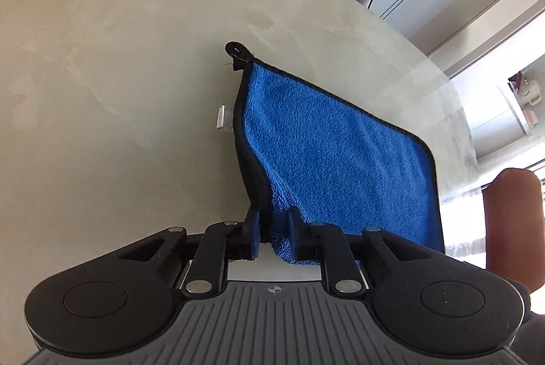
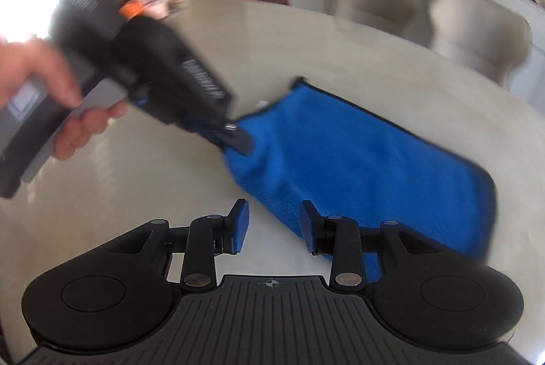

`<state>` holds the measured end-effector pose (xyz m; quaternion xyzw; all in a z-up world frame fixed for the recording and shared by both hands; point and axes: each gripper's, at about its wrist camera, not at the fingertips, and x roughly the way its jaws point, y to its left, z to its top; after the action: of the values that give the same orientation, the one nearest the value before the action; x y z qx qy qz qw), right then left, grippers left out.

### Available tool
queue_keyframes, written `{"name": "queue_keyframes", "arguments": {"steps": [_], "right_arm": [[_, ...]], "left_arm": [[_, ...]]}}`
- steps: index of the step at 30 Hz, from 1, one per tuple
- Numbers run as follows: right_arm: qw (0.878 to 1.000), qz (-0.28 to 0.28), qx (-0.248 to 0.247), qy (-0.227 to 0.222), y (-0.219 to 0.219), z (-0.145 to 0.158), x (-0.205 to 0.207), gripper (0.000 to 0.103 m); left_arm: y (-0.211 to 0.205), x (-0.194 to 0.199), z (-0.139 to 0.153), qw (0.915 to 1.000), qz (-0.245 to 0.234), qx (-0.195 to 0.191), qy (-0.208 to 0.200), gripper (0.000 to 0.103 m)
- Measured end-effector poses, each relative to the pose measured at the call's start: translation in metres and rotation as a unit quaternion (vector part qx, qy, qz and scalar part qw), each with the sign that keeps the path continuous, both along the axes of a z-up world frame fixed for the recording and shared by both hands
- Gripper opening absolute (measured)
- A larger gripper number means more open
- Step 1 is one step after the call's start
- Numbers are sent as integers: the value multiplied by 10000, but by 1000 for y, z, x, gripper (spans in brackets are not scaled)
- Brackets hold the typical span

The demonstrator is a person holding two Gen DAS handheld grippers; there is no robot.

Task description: Fold towel

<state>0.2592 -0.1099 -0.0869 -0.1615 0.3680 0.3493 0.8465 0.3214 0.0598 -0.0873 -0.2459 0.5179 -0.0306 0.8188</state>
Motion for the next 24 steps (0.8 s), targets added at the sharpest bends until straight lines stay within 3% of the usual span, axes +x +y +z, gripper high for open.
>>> {"name": "queue_keyframes", "arguments": {"steps": [11, 13, 14, 18, 24], "right_arm": [[9991, 316, -66, -267, 49, -21, 29, 34], [9993, 339, -50, -148, 52, -23, 35, 25], [9995, 320, -22, -81, 52, -22, 36, 17], [9997, 174, 155, -8, 47, -14, 39, 13], [9992, 5, 403, -2, 38, 4, 42, 13]], "left_arm": [[9, 8, 4, 9995, 33, -297, 47, 17], [10, 9, 6, 9997, 6, -233, 16, 19], [10, 9, 7, 9998, -7, -190, -7, 24], [17, 9, 9, 9998, 98, -106, -141, 48], [40, 21, 3, 9983, 442, -362, -126, 55]]}}
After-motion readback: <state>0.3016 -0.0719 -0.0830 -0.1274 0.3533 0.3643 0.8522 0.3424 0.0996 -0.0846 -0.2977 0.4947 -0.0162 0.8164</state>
